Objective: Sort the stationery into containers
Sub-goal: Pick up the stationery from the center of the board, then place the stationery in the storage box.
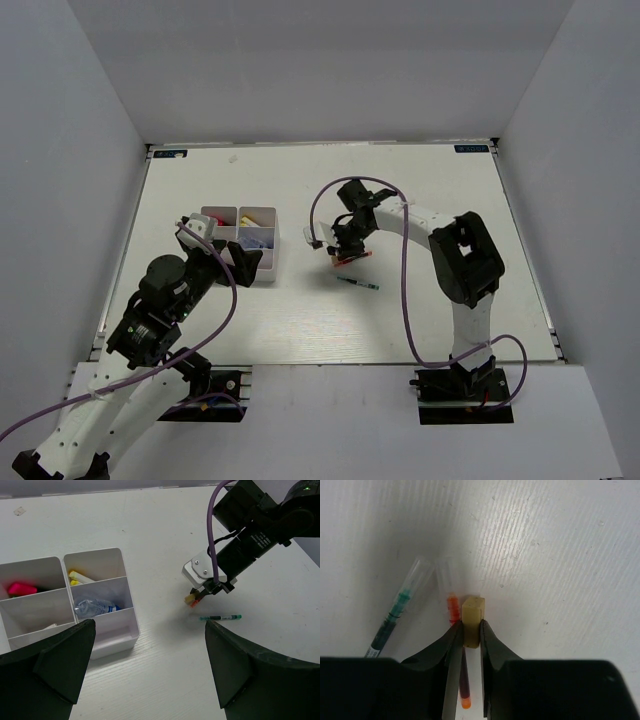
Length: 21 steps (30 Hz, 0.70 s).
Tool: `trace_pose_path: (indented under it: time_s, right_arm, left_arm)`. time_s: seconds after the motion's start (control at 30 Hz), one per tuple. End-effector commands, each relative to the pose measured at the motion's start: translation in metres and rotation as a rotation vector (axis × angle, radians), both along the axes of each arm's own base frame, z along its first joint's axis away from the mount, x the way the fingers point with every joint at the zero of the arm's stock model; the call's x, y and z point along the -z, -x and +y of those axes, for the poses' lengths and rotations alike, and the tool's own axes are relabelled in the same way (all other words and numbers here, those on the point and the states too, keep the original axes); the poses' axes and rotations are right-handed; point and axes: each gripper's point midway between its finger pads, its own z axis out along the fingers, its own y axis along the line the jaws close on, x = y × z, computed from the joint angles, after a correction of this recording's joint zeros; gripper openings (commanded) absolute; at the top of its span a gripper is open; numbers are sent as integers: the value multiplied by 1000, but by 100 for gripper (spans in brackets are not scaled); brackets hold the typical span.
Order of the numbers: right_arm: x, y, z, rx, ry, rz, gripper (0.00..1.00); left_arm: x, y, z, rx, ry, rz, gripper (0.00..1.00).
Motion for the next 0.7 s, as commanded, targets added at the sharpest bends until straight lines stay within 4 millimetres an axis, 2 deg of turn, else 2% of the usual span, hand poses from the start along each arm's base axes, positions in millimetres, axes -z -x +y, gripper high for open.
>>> trace_pose_path:
  time_s: [0.0,0.13,0.23,0.27,0.33,0.37,0.4,0.43,0.47,0.5,0.57,0.6,0.67]
  right_arm:
    - [-29,12,6,-35,-50,-5,4]
    - [-50,24,20,-41,-106,7,1]
    - [-83,42,46,-58,-196,12,0]
    - [-96,54,58,-85,-220,2,0]
    - [-109,65,73,-79,-261,40,0]
    - [-127,74,92,-97,-298,45,0]
    - [-131,80,99,-83,-307,77,0]
    - [-144,81,110,-84,-340,83,0]
    - [-152,88,122,-63,-357,135,0]
    - [-160,94,135,-79,-382,149,0]
    - [-166,102,155,-53,-412,210,0]
    - [-172,106,173,-75,-430,213,0]
    - [-178,108,189,-67,-456,247,0]
  left_arm:
    - [1,2,0,12,-7,1,100]
    - [-4,5,1,11,5,-19,100]
    - [-17,13,0,45,42,-73,100]
    - [-19,16,-1,58,45,-94,100]
    - [-33,26,-5,109,78,-164,100]
    - [-42,35,-3,125,104,-212,100]
    - [-48,40,-3,144,113,-252,100]
    - [-57,48,-5,177,136,-297,100]
    - [-58,52,-5,192,137,-324,100]
    - [-69,64,-3,217,161,-377,100]
    - [-75,71,-3,238,177,-416,100]
    - [-70,72,-7,259,165,-414,100]
    - [-74,76,-8,279,171,-432,100]
